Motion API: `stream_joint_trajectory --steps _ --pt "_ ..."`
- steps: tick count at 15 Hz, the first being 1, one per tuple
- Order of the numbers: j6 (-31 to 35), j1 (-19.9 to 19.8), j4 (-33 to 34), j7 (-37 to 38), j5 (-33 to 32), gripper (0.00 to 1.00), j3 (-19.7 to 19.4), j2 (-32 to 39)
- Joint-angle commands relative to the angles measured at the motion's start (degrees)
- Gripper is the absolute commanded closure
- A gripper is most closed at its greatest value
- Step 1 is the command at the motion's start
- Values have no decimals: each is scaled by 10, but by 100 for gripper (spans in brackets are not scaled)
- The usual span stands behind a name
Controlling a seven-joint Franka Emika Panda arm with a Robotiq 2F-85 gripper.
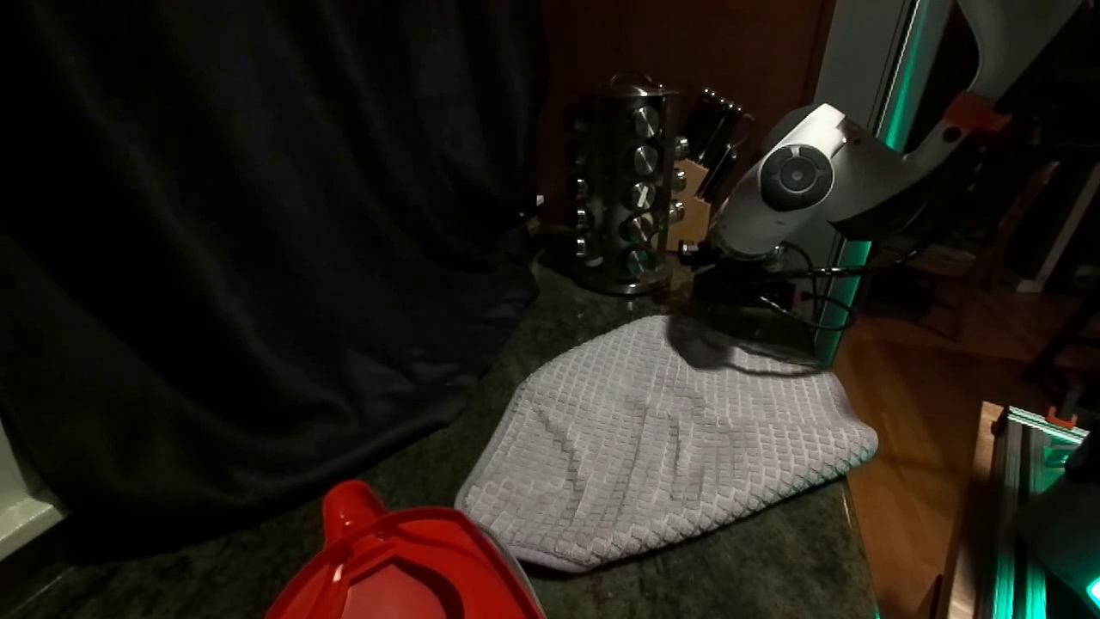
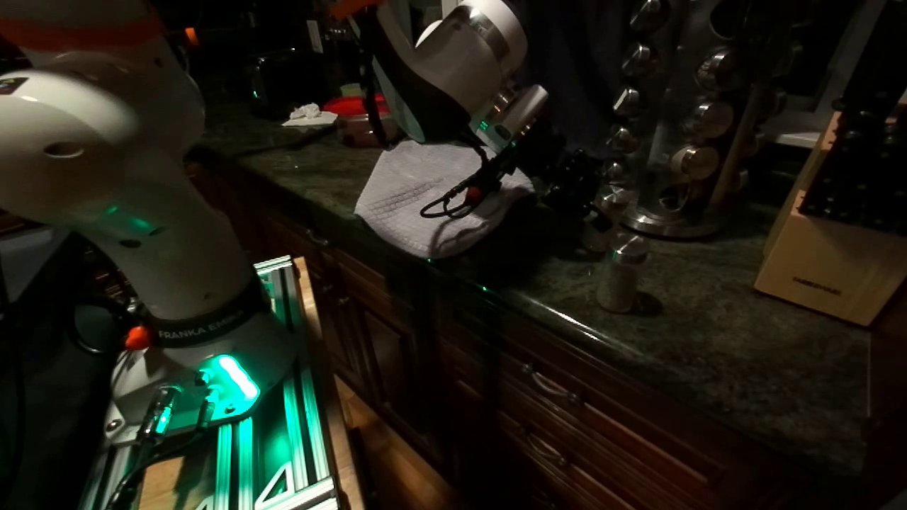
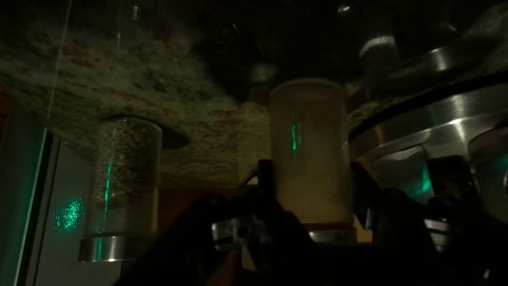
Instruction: Remove one glass jar from the silver holder on the right.
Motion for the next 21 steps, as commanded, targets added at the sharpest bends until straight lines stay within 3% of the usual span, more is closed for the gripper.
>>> stream_joint_trajectory --steps 1,4,9,12,15,18,21 --pt "-4 37 6 24 -11 22 -32 10" --pt "-2 46 4 8 7 1 -44 -3" --pt "23 44 1 -39 46 0 -67 -36" --pt "72 40 -1 -94 74 0 -86 -63" --pt "150 35 -7 -184 128 0 -113 -88" --pt "220 30 -14 -321 230 0 -140 -97" --pt "235 31 -36 -456 339 0 -152 -98"
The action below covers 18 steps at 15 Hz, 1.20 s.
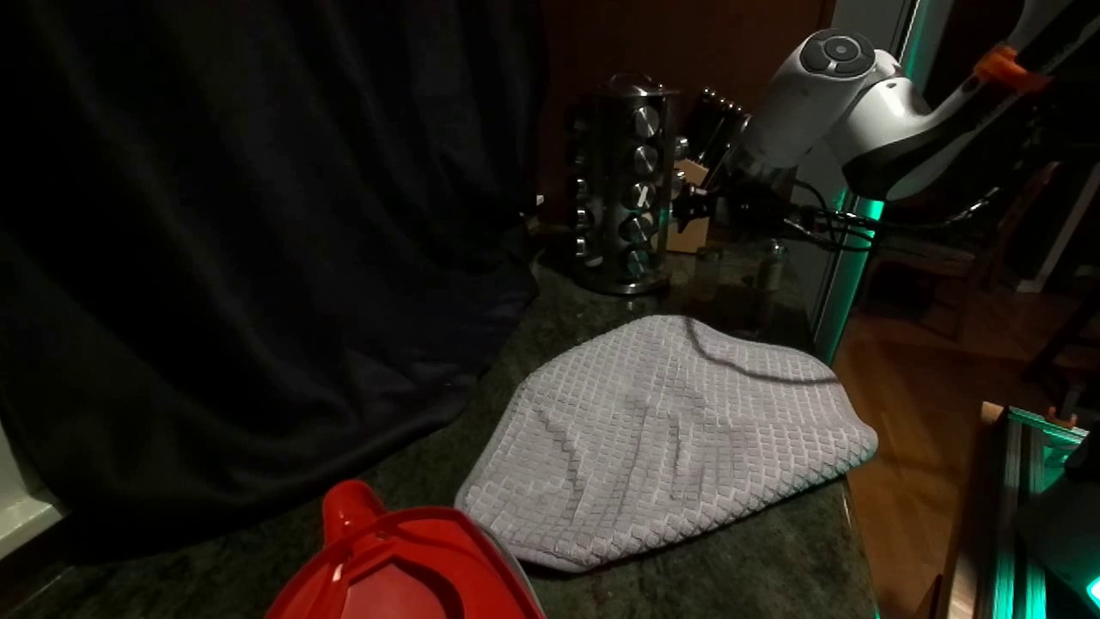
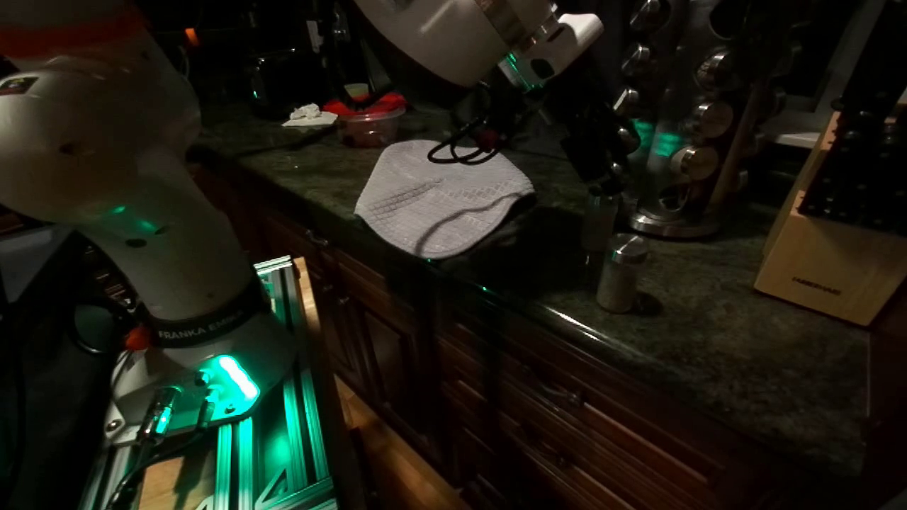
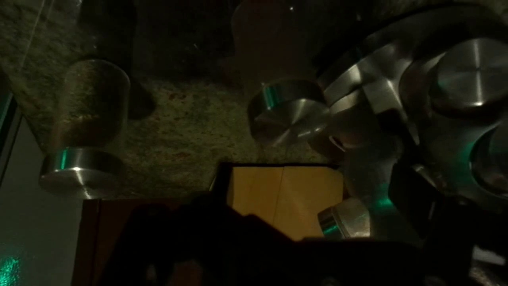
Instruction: Remove one glass jar from the silver holder on the right.
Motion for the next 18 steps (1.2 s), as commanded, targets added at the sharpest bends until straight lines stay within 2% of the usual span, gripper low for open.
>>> stream_joint_trajectory --steps 1,5,6,10,11,13,18 --pt "19 0 -44 -156 129 0 -13 -16" --pt "-3 9 -67 -331 300 0 -7 -35" --pt "-11 42 -69 -375 341 0 -37 -45" --pt "-75 80 -51 -542 487 0 -65 -101" --pt "-94 38 -45 -592 534 0 -21 -113" --pt "-143 20 -25 -655 579 0 -6 -134" --pt "-233 -22 17 -755 625 0 24 -158"
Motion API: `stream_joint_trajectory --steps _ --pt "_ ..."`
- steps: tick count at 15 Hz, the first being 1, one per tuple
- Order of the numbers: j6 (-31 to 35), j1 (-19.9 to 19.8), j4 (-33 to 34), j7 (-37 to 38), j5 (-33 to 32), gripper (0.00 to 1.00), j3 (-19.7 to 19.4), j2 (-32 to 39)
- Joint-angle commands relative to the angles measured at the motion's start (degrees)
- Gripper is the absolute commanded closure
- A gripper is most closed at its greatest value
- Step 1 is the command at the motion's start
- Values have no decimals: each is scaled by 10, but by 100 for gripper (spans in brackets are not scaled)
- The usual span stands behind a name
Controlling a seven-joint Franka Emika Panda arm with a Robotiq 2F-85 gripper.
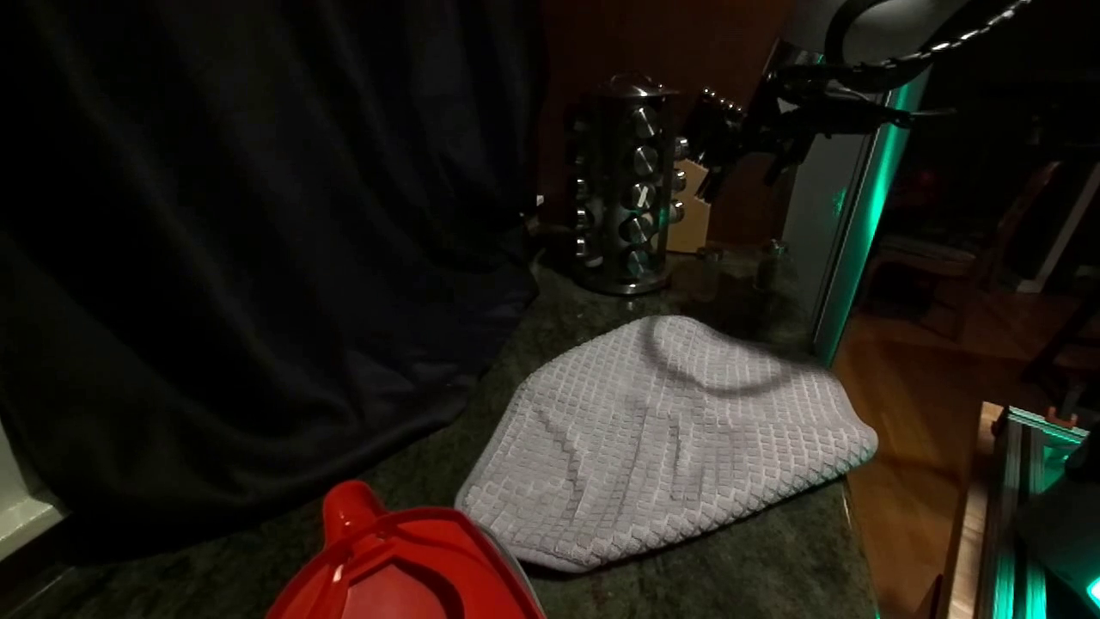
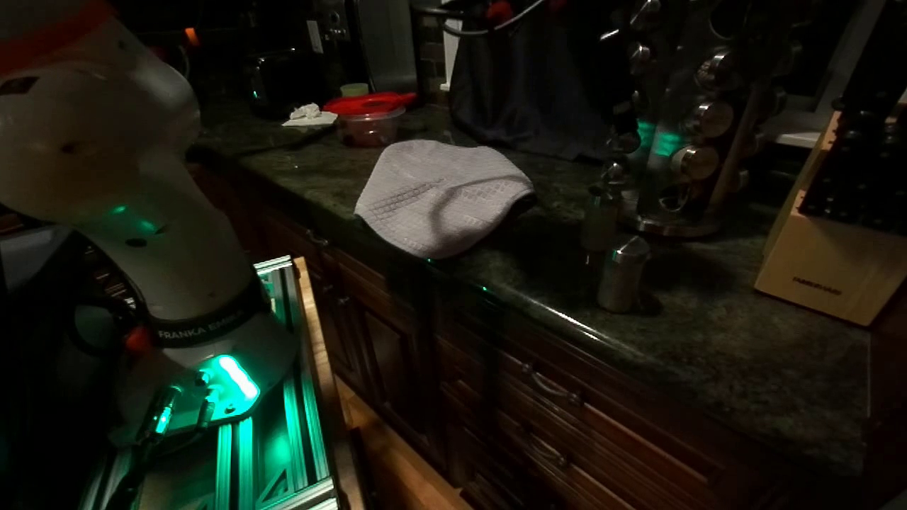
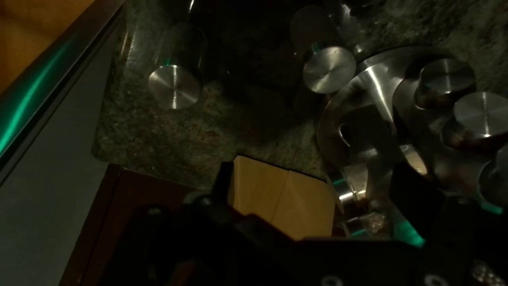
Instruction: Remove one glass jar from the silver holder on the right.
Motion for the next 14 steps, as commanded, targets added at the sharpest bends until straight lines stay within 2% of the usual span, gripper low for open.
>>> stream_joint_trajectory --steps 1,7,11,14 --pt "-55 -29 19 -69 44 0 22 -15" --pt "-114 -33 43 -150 107 0 21 -13" --pt "-141 -35 54 -178 116 0 20 -9" --pt "-122 -43 49 -164 104 0 28 -9"
